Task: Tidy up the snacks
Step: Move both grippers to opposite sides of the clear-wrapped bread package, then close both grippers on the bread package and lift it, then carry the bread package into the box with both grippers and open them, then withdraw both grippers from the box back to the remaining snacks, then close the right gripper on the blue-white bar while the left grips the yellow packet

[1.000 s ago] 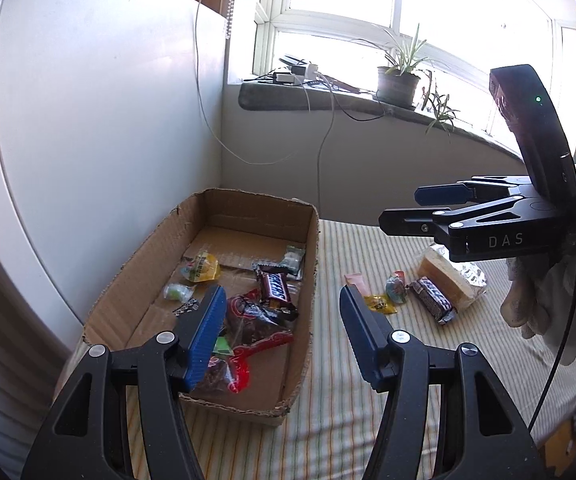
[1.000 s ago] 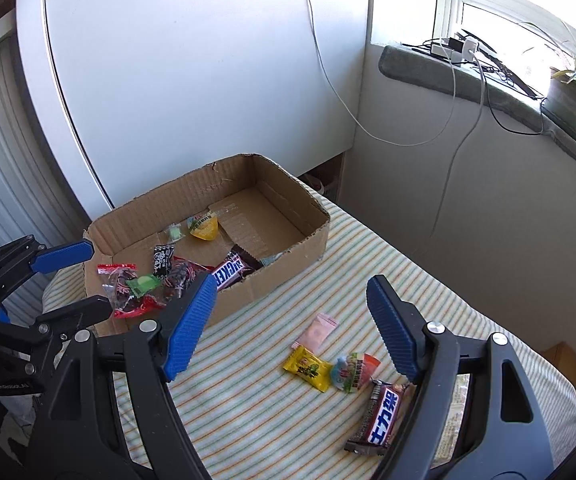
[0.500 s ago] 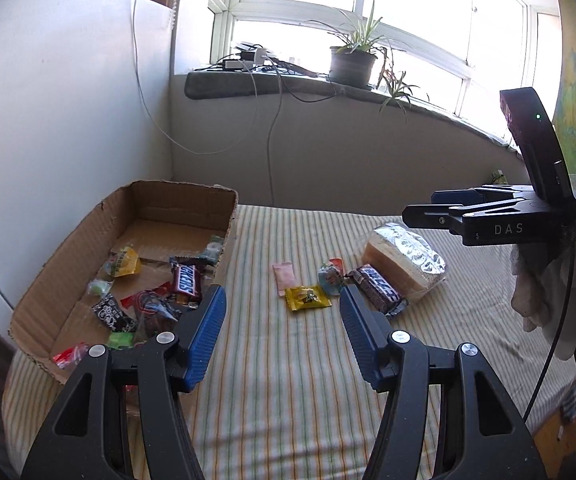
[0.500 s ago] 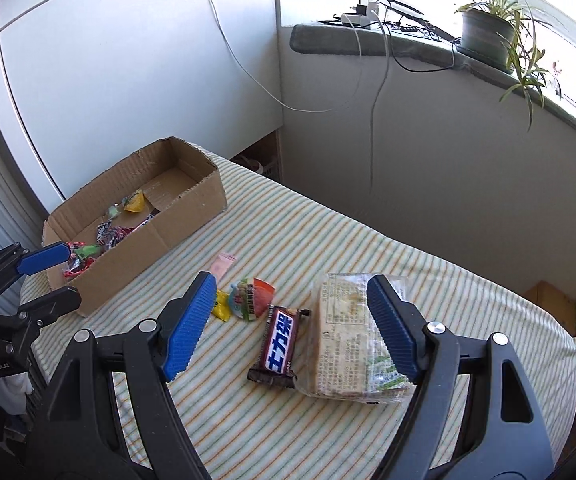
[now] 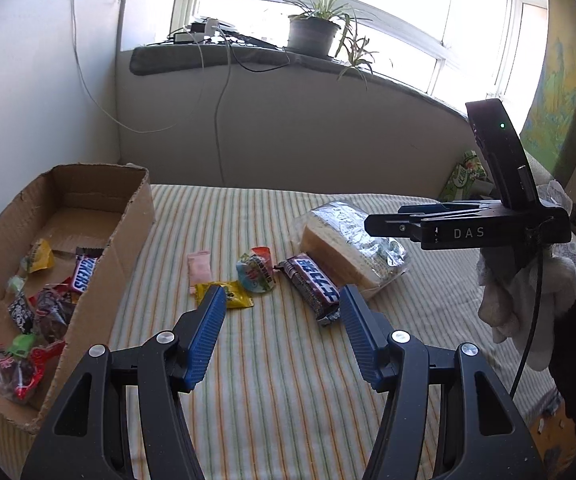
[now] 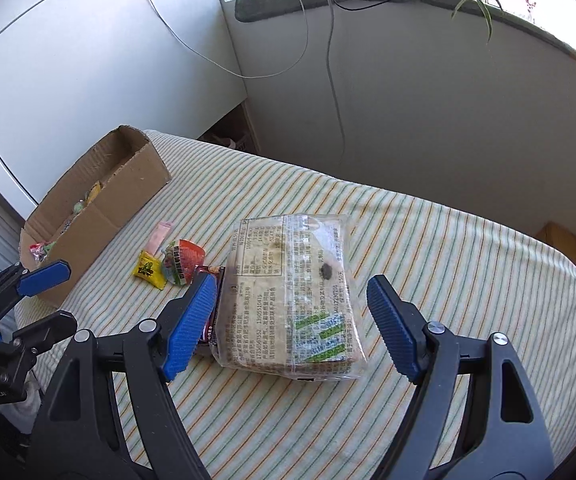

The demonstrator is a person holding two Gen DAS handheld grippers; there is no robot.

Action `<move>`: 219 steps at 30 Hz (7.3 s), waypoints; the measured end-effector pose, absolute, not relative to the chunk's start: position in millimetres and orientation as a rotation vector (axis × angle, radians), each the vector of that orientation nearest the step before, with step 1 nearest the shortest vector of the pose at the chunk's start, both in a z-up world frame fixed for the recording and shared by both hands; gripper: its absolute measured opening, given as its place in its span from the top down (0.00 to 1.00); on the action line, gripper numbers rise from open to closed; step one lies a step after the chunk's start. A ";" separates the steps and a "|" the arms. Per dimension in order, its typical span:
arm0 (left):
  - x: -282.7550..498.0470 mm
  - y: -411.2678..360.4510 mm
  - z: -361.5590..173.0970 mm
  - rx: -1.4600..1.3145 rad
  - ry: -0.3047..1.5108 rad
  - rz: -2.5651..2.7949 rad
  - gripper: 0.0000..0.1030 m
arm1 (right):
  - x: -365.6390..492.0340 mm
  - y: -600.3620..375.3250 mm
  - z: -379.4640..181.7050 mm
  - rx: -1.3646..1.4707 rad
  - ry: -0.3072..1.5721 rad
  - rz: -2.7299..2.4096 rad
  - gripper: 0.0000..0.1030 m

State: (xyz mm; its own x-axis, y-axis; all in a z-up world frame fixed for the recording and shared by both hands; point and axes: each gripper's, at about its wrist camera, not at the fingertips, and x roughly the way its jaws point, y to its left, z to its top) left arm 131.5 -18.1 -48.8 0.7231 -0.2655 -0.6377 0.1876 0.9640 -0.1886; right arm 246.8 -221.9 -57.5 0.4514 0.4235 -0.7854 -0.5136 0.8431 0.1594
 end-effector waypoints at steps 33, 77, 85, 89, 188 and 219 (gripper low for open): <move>224.2 -77.9 -101.5 -0.279 0.902 -0.462 0.38 | 280.1 -251.9 -106.7 0.131 1.134 0.753 0.20; 151.3 4.1 -26.1 -0.217 0.673 -0.316 0.38 | 227.9 -141.3 -16.6 -0.015 0.944 0.858 0.34; 145.7 47.1 -23.4 -0.246 0.647 -0.234 0.38 | 227.5 -84.9 -11.3 -0.050 0.938 0.933 0.34; 145.7 69.7 -24.5 -0.256 0.644 -0.196 0.38 | 228.8 -57.7 -13.1 -0.058 0.942 0.971 0.34; 190.4 9.9 -87.7 -0.172 0.799 -0.228 0.53 | 217.0 -168.9 -111.2 -0.138 0.987 0.689 0.30; 192.0 -19.3 -112.9 0.069 0.908 -0.236 0.57 | 227.2 -154.5 -110.9 -0.353 0.967 0.634 0.39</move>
State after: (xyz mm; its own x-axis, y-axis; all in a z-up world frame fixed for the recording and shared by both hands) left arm 192.0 -19.3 -112.9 0.5912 -0.1731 -0.7877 0.2316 0.9720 -0.0398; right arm 227.2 -154.5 -110.9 0.4087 0.3398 -0.8470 -0.6414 0.7672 -0.0017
